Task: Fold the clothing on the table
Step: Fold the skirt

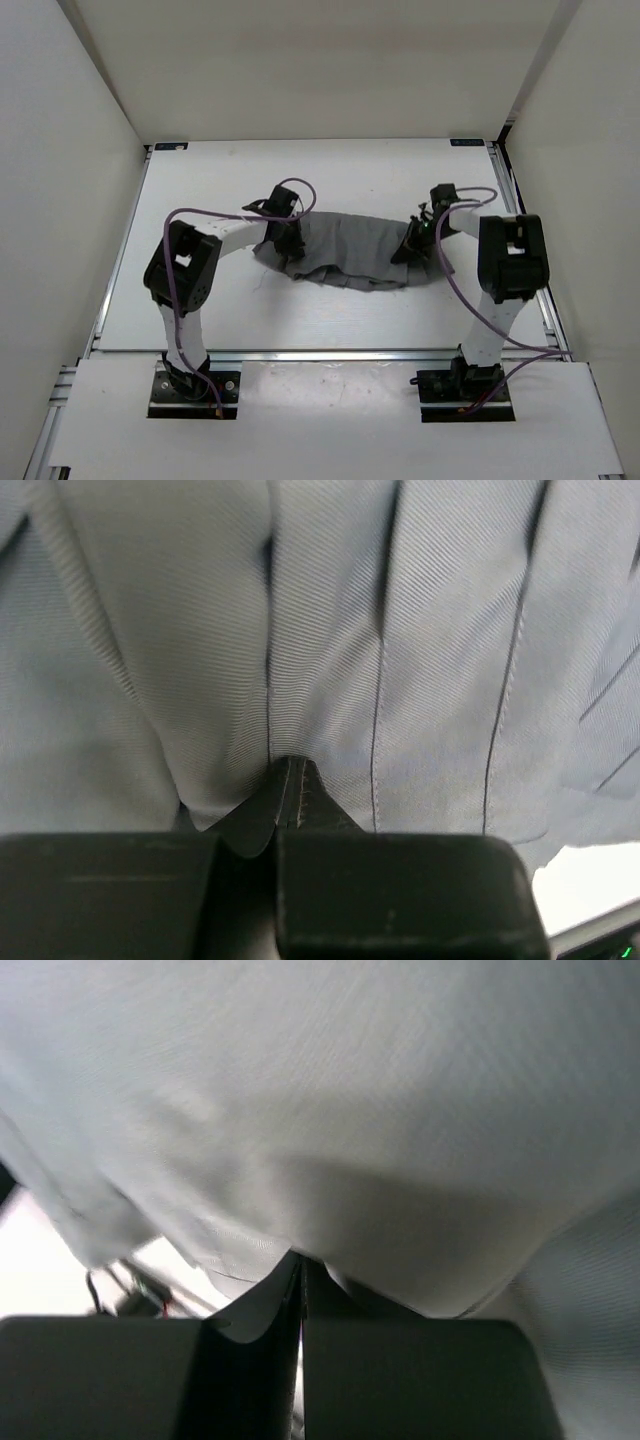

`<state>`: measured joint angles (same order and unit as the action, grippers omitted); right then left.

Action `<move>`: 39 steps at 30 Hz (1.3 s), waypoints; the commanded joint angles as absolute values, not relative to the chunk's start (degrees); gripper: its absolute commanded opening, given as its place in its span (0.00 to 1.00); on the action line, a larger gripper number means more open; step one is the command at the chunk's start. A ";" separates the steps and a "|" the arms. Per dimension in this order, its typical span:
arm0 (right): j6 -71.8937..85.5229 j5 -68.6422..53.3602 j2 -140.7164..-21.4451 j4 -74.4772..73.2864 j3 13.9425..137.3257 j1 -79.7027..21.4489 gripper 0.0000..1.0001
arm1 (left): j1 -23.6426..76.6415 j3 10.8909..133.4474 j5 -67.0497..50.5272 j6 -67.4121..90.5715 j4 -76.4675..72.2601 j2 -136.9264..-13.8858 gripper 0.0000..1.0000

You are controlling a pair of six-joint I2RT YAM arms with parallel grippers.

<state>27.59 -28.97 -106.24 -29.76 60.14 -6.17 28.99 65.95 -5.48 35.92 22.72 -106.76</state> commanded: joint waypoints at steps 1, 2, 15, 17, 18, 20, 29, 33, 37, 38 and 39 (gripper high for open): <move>23.91 -27.77 -111.70 -30.84 73.70 -4.22 0.00 | 29.18 73.88 -4.48 35.51 25.12 -111.17 0.00; 23.73 -27.69 -112.84 -31.02 76.79 -4.13 0.00 | 29.27 76.44 -3.79 35.25 26.35 -111.70 0.00; 10.74 -28.66 -103.71 -37.61 79.09 10.27 0.74 | 25.66 73.47 -2.64 32.70 28.03 -106.35 0.00; 8.44 -27.87 -105.81 -38.58 79.63 12.38 0.76 | 24.79 73.74 -1.68 31.91 28.04 -106.61 0.00; 7.48 -26.99 -106.26 -38.93 80.59 12.74 0.76 | 24.52 74.00 -1.76 31.82 28.73 -107.22 0.00; 6.16 -26.46 -108.36 -39.38 81.91 13.36 0.76 | 23.29 75.76 -1.32 30.76 29.44 -108.45 0.00; 2.55 -31.37 -118.90 -37.36 92.46 11.96 0.76 | 21.97 88.23 -0.52 28.21 35.06 -116.63 0.00; 1.50 -34.27 -123.82 -37.79 95.62 10.55 0.76 | 22.41 89.21 -1.05 28.65 34.89 -117.33 0.00; 0.53 -37.07 -126.74 -39.02 97.30 8.35 0.76 | 22.59 88.68 -1.32 28.74 34.89 -116.72 0.00; 0.35 -38.48 -126.91 -38.68 96.16 7.65 0.77 | 22.50 88.42 -1.06 29.00 34.89 -116.54 0.00; 0.53 -39.28 -127.00 -38.06 95.46 7.47 0.77 | 22.41 88.07 -1.58 29.18 34.46 -116.37 0.00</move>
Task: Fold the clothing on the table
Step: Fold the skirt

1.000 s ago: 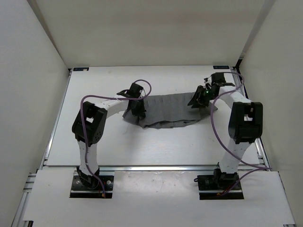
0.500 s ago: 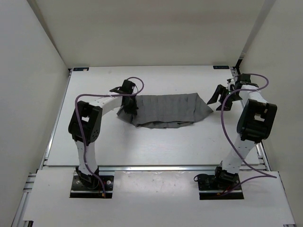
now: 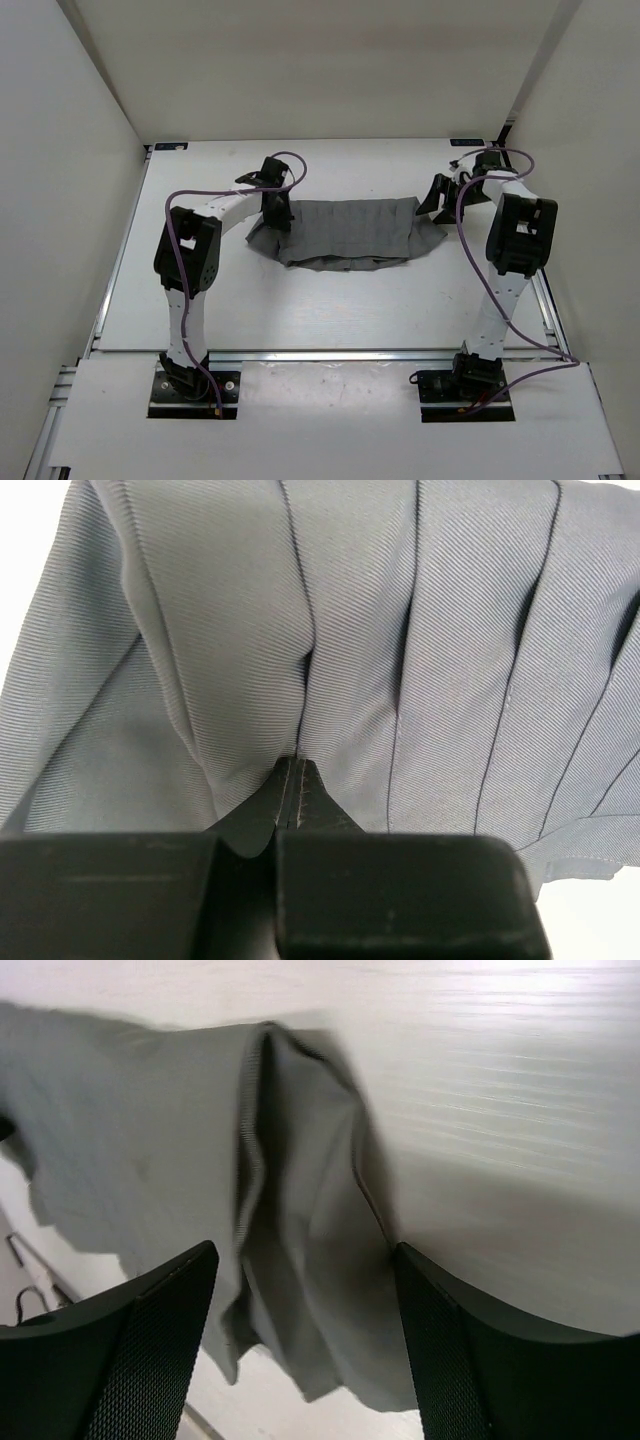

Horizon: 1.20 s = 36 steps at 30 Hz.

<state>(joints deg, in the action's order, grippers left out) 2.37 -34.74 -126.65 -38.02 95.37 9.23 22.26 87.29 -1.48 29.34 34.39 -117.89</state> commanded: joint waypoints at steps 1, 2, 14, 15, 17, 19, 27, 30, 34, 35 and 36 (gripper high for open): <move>0.44 -41.46 -127.18 -37.88 95.28 7.21 0.76 | 22.06 88.07 -1.49 29.27 34.45 -116.45 0.00; 0.70 -44.01 -127.44 -37.71 94.14 7.03 0.76 | 22.06 87.81 -1.41 29.18 34.71 -116.19 0.00; 6.14 -50.89 -123.14 -29.82 82.73 -1.39 0.48 | 22.85 85.61 -1.67 31.11 32.69 -115.66 0.00; 7.11 -49.76 -122.79 -27.97 79.92 -2.28 0.30 | 23.03 85.17 -1.93 31.29 32.00 -115.40 0.00; 8.17 -46.60 -119.90 -26.29 77.97 -2.63 0.08 | 23.64 84.47 -2.72 31.38 31.38 -114.18 0.00; 8.88 -44.65 -118.56 -27.41 76.55 -1.05 0.00 | 23.91 82.62 -5.80 31.82 26.54 -108.12 0.02; 8.00 -40.96 -115.49 -29.44 72.86 4.39 0.00 | 19.60 83.06 -4.40 30.68 28.39 -102.57 0.32; 6.78 -38.68 -113.73 -30.84 70.76 5.53 0.00 | 17.93 80.34 -0.98 29.71 27.69 -103.09 0.30; 6.33 -38.06 -112.15 -31.56 69.00 7.82 0.00 | 17.84 75.60 -0.09 29.00 25.76 -104.58 0.30; 6.33 -38.06 -111.54 -31.38 68.39 8.34 0.00 | 17.67 75.24 -0.09 29.09 24.88 -105.02 0.30; 6.68 -37.80 -111.36 -31.55 68.03 8.44 0.00 | 18.19 74.36 -0.09 29.27 24.09 -105.20 0.31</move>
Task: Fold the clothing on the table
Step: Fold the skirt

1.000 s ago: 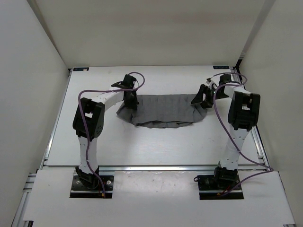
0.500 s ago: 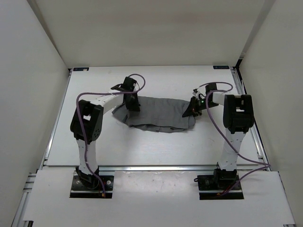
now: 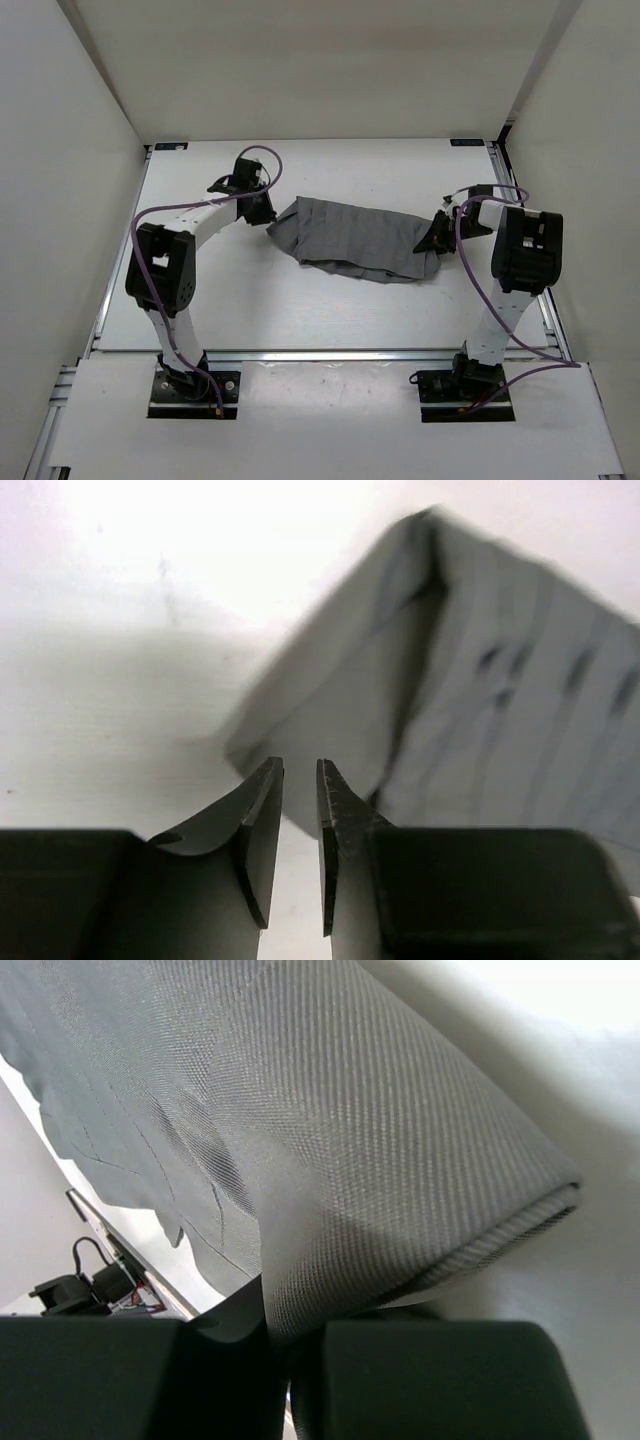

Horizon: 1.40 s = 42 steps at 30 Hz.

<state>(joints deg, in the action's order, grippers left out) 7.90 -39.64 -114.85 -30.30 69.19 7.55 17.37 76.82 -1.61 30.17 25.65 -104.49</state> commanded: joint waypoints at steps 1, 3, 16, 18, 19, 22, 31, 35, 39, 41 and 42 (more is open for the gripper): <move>6.07 -38.23 -111.62 -32.16 67.94 8.70 0.00 | 18.63 73.66 -0.09 29.44 23.21 -105.47 0.32; 6.06 -38.50 -111.01 -32.17 67.42 8.79 0.00 | 19.60 73.48 1.74 29.27 22.59 -106.43 0.41; 5.71 -38.23 -110.22 -33.57 66.89 5.80 0.00 | 23.55 79.63 12.47 23.73 24.69 -112.15 0.48; 5.97 -37.45 -109.95 -33.84 66.62 5.80 0.00 | 24.78 79.19 15.02 22.24 25.05 -112.94 0.48; 6.50 -36.75 -109.86 -34.10 66.53 5.97 0.00 | 25.05 78.84 15.99 21.45 24.61 -113.55 0.47; 6.15 -35.87 -109.69 -35.59 66.01 7.21 0.00 | 26.45 77.70 16.96 21.27 24.35 -114.17 0.47; 4.84 -31.20 -107.58 -41.92 66.27 14.06 0.00 | 33.22 76.29 14.95 22.76 26.19 -115.14 0.45; 4.66 -29.36 -105.12 -45.16 68.72 16.78 0.00 | 35.85 73.13 10.12 25.57 25.67 -113.21 0.46; 5.18 -28.38 -102.58 -47.72 74.34 16.79 0.00 | 37.09 70.85 5.63 27.77 24.79 -111.62 0.45; 5.89 -29.61 -101.69 -49.04 77.32 15.48 0.00 | 37.88 70.58 4.84 28.39 24.79 -110.66 0.45; 6.06 -29.88 -101.52 -49.65 79.95 13.99 0.00 | 37.88 70.40 4.31 28.65 24.96 -110.57 0.45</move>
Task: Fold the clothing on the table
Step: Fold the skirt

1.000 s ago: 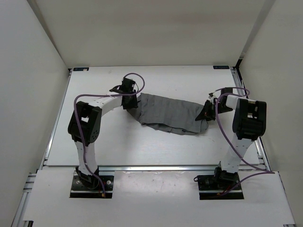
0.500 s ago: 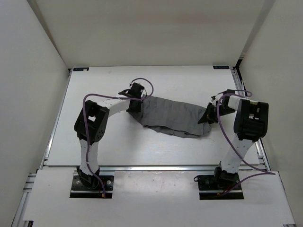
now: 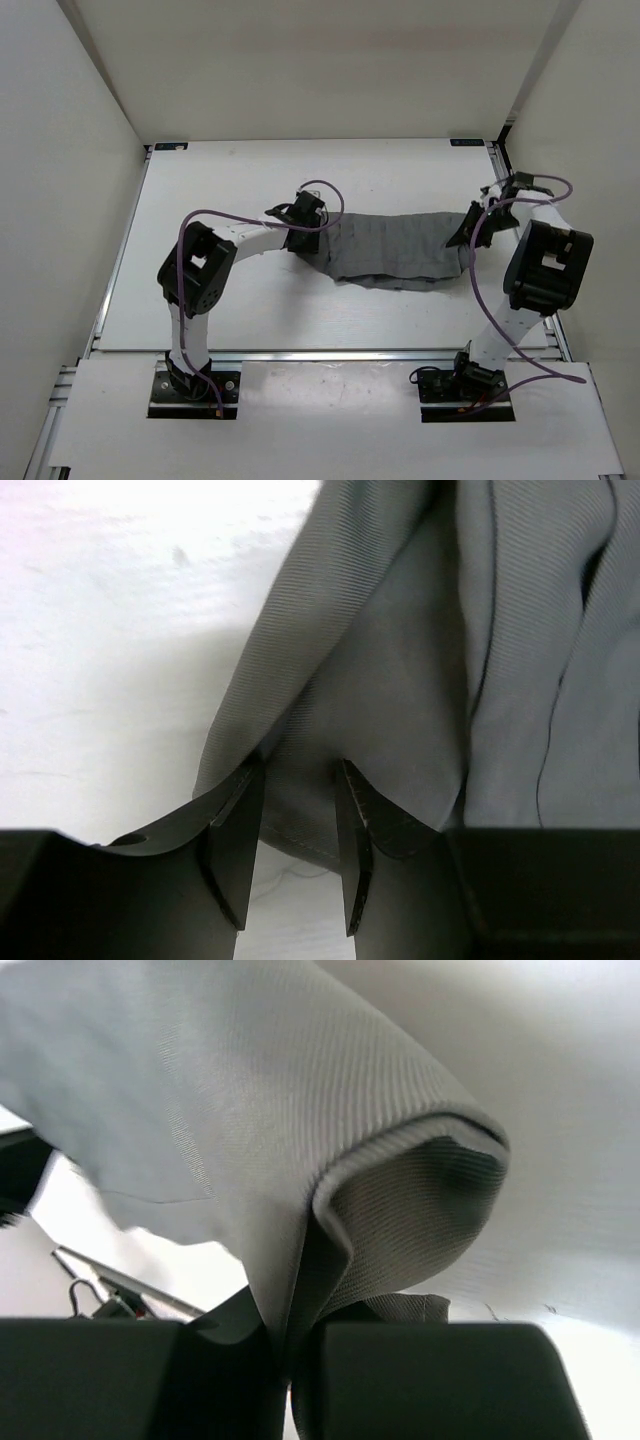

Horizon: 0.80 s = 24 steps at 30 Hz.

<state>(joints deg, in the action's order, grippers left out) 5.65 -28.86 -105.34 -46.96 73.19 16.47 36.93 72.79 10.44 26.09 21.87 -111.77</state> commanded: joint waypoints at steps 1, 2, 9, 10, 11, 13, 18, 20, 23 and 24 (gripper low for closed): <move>6.85 -29.80 -101.60 -49.92 81.11 12.23 0.00 | 37.88 69.88 3.61 28.65 24.70 -110.13 0.45; 7.03 -30.84 -101.43 -50.79 83.56 11.17 0.00 | 37.88 70.13 3.69 29.09 24.52 -110.30 0.45; 11.77 -37.60 -105.55 -50.29 95.61 -1.13 0.00 | 37.00 70.66 3.08 29.09 25.31 -109.78 0.45; 12.82 -38.49 -106.25 -49.49 96.76 -2.80 0.00 | 36.65 70.66 3.60 29.44 25.14 -109.43 0.45; 13.27 -39.89 -106.87 -48.87 96.68 -4.38 0.01 | 36.56 70.40 3.52 29.36 24.88 -109.42 0.45; 15.37 -43.40 -108.45 -46.16 98.08 -6.49 0.01 | 36.39 70.49 3.34 29.35 24.70 -109.43 0.46; 21.08 -50.25 -112.76 -39.13 98.09 -10.45 0.00 | 36.30 69.35 3.43 29.44 24.26 -108.72 0.45; 24.67 -53.60 -113.73 -33.26 96.77 -12.04 0.00 | 36.03 68.73 3.34 29.18 24.09 -108.28 0.45; 30.47 -56.51 -115.48 -24.29 94.32 -13.53 0.00 | 35.42 67.76 2.81 29.27 23.56 -107.76 0.45; 31.72 -56.86 -115.58 -22.34 93.70 -14.32 0.00 | 35.07 67.33 2.81 29.44 23.73 -107.41 0.46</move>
<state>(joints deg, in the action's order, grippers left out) 24.25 -49.93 -115.26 -33.63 94.87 -12.62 35.81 69.80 4.14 29.02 20.45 -109.56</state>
